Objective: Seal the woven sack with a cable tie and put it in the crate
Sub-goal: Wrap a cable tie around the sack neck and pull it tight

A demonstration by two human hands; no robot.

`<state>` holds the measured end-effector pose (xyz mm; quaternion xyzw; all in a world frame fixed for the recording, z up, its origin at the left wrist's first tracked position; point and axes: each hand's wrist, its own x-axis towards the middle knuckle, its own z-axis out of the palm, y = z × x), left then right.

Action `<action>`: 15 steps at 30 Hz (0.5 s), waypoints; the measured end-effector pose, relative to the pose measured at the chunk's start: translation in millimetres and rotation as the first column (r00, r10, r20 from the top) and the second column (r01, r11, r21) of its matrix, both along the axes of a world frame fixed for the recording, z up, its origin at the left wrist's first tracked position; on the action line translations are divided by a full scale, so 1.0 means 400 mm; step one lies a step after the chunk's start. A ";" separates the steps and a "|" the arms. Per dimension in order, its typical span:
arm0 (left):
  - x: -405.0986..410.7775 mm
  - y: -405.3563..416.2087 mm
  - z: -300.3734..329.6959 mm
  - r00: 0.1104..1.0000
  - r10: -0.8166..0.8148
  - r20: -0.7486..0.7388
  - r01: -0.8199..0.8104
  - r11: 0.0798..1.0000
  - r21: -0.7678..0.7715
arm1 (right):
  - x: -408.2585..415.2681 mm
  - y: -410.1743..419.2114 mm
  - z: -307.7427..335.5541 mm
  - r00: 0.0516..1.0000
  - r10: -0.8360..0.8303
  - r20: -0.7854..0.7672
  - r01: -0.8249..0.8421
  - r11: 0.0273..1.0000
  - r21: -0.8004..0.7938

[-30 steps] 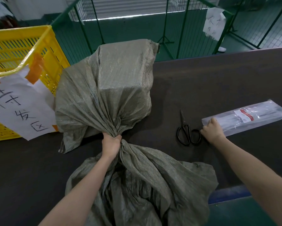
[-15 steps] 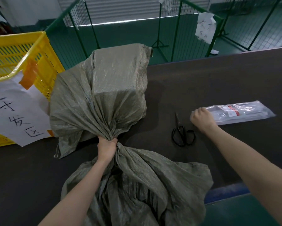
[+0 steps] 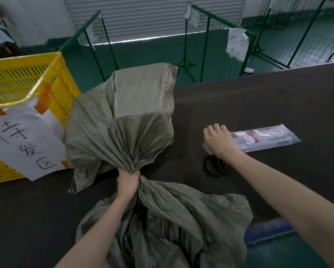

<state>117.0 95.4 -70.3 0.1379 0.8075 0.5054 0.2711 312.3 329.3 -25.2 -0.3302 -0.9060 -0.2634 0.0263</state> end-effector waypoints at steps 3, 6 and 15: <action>0.000 -0.003 0.001 1.000 -0.006 -0.003 0.006 1.000 -0.006 | -0.009 -0.055 -0.011 0.973 -0.085 -0.215 0.022 0.960 -0.278; 0.002 -0.009 0.007 1.000 -0.021 -0.003 0.021 1.000 -0.006 | -0.031 -0.106 -0.009 0.755 -0.408 -0.513 -0.143 0.662 -0.736; -0.022 -0.037 0.014 0.992 -0.119 0.049 0.118 0.993 0.008 | -0.137 -0.247 0.110 0.286 -0.690 -0.665 -0.643 0.377 -0.667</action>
